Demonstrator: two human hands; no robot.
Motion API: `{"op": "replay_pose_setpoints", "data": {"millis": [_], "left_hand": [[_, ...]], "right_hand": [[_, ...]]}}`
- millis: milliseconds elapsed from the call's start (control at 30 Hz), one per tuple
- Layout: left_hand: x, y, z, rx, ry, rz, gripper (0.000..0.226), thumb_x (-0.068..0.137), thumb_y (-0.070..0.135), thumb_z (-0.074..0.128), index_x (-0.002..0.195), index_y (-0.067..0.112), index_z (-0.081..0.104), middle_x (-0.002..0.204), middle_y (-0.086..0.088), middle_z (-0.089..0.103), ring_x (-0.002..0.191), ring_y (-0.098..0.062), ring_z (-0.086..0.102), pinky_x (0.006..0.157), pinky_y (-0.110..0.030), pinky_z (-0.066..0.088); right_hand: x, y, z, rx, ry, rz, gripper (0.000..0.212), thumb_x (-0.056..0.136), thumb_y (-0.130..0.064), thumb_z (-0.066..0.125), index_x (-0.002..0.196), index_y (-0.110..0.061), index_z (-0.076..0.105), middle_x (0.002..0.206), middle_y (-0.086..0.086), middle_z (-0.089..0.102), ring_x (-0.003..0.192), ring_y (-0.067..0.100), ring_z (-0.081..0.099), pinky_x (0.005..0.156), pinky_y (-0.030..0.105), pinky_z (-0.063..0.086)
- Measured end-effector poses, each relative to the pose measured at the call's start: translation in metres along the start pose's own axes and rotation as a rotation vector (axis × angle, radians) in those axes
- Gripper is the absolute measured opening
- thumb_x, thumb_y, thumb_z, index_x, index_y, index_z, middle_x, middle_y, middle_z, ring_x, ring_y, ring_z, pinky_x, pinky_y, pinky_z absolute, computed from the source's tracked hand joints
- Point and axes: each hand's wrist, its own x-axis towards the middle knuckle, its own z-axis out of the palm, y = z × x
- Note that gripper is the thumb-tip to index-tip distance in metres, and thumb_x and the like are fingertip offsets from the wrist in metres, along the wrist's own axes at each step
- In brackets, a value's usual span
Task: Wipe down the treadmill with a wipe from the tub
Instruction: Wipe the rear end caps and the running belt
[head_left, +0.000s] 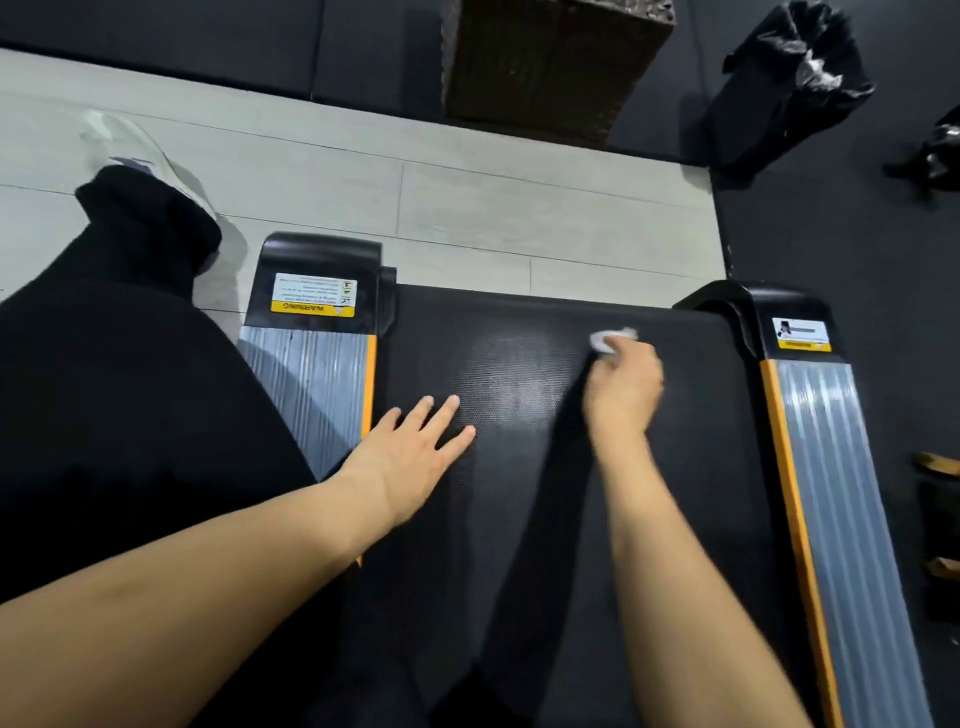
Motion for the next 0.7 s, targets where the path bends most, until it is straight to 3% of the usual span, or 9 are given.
{"op": "replay_pose_setpoints", "data": {"millis": [67,133,200,300,400,467,533,600,700], "left_hand": [[-0.006,-0.003,0.0,0.02,0.013,-0.003,0.081,0.103,0.024,0.05,0.163,0.022,-0.005,0.167,-0.018,-0.021,0.155,-0.041,-0.002,0.123,-0.051,0.021],[-0.012,-0.006,0.0,0.048,0.05,-0.026,0.065,0.106,0.028,0.04,0.163,0.018,0.011,0.168,-0.021,-0.002,0.155,-0.042,0.005,0.123,-0.051,0.019],[-0.016,-0.008,0.001,0.07,0.023,-0.048,0.064,0.107,0.031,0.035,0.163,0.015,0.009,0.167,-0.024,0.006,0.155,-0.041,0.006,0.126,-0.051,0.012],[-0.016,-0.009,0.005,0.058,0.004,-0.054,0.072,0.106,0.032,0.039,0.163,0.016,-0.002,0.167,-0.027,-0.005,0.155,-0.041,0.003,0.126,-0.05,0.01],[-0.016,-0.008,0.003,0.023,0.028,-0.037,0.074,0.105,0.032,0.042,0.163,0.015,-0.001,0.166,-0.026,-0.011,0.155,-0.041,0.002,0.125,-0.049,0.014],[-0.016,-0.009,0.002,-0.004,0.042,-0.03,0.073,0.105,0.032,0.043,0.163,0.014,0.002,0.166,-0.026,-0.013,0.155,-0.041,0.003,0.125,-0.048,0.016],[-0.014,-0.008,0.002,-0.038,0.046,-0.031,0.072,0.105,0.03,0.043,0.163,0.014,0.002,0.167,-0.025,-0.012,0.155,-0.04,0.003,0.125,-0.047,0.018],[-0.012,-0.009,0.004,-0.053,0.043,-0.052,0.074,0.105,0.03,0.043,0.163,0.013,0.0,0.167,-0.025,-0.01,0.156,-0.04,0.003,0.126,-0.047,0.017],[-0.015,-0.009,0.002,0.044,0.058,-0.075,0.068,0.106,0.035,0.037,0.162,0.012,0.006,0.168,-0.025,-0.002,0.156,-0.041,-0.001,0.127,-0.051,0.006]], "right_hand": [[-0.041,-0.062,0.027,0.121,-0.171,-0.333,0.03,0.083,0.001,0.056,0.093,-0.016,0.078,0.1,0.012,0.073,0.093,0.033,0.065,0.079,0.036,0.048],[-0.079,-0.108,0.049,0.033,-0.448,-0.678,0.032,0.082,-0.001,0.056,0.099,-0.018,0.078,0.104,0.009,0.071,0.096,0.031,0.063,0.082,0.037,0.048],[-0.09,-0.122,0.057,-0.045,-0.544,-0.869,0.034,0.084,-0.003,0.053,0.104,-0.018,0.077,0.103,0.008,0.068,0.094,0.031,0.058,0.079,0.039,0.049],[-0.058,-0.077,0.045,-0.055,-0.323,-0.804,0.03,0.077,-0.003,0.056,0.092,-0.017,0.077,0.087,0.01,0.066,0.083,0.033,0.057,0.067,0.037,0.045],[0.004,0.003,0.01,-0.251,-0.1,-0.385,0.035,0.074,0.003,0.05,0.09,-0.014,0.076,0.081,0.016,0.063,0.078,0.039,0.061,0.063,0.042,0.049],[0.019,0.037,-0.01,-0.214,-0.063,-0.055,0.038,0.082,0.003,0.042,0.091,-0.014,0.074,0.091,0.019,0.063,0.089,0.044,0.061,0.074,0.047,0.052],[0.002,0.028,-0.008,-0.173,-0.015,0.058,0.035,0.089,-0.003,0.04,0.092,-0.016,0.073,0.097,0.02,0.063,0.094,0.045,0.06,0.078,0.046,0.05],[-0.029,-0.017,0.008,-0.021,-0.036,-0.059,0.03,0.09,-0.004,0.047,0.09,-0.016,0.075,0.098,0.016,0.068,0.093,0.041,0.062,0.078,0.042,0.048],[-0.077,-0.086,0.045,0.138,-0.27,-0.596,0.029,0.08,0.002,0.058,0.092,-0.016,0.078,0.101,0.007,0.073,0.094,0.028,0.062,0.082,0.033,0.046]]}}
